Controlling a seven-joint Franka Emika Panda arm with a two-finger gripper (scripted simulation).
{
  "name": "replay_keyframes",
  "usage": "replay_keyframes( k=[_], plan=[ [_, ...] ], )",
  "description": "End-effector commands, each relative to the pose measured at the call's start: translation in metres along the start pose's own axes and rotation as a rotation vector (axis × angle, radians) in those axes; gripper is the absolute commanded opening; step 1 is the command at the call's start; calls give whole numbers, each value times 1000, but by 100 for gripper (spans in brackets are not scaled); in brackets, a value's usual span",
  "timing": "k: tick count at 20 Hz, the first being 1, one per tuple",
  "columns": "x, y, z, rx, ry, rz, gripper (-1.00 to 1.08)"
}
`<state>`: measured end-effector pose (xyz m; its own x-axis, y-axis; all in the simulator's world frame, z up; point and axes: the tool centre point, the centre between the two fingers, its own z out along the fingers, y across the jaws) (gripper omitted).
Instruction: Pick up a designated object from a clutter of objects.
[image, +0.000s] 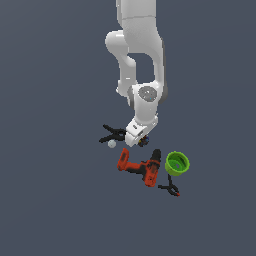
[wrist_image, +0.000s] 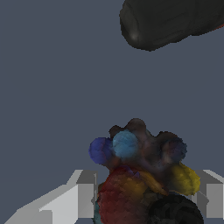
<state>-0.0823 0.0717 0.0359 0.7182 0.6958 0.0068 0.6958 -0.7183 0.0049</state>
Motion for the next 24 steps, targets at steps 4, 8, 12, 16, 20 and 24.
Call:
replay_keyframes(
  k=[4, 8, 12, 16, 20, 24],
  plan=[
    [-2, 9, -13, -1, 1, 0, -100],
    [-5, 20, -32, 0, 1, 0, -100],
    [-9, 36, -57, 0, 1, 0, -100],
    [-14, 56, -90, 2, 1, 0, -100],
    [-20, 77, -125, 4, 1, 0, -100],
    [-25, 99, -160, 4, 1, 0, -100]
  ],
)
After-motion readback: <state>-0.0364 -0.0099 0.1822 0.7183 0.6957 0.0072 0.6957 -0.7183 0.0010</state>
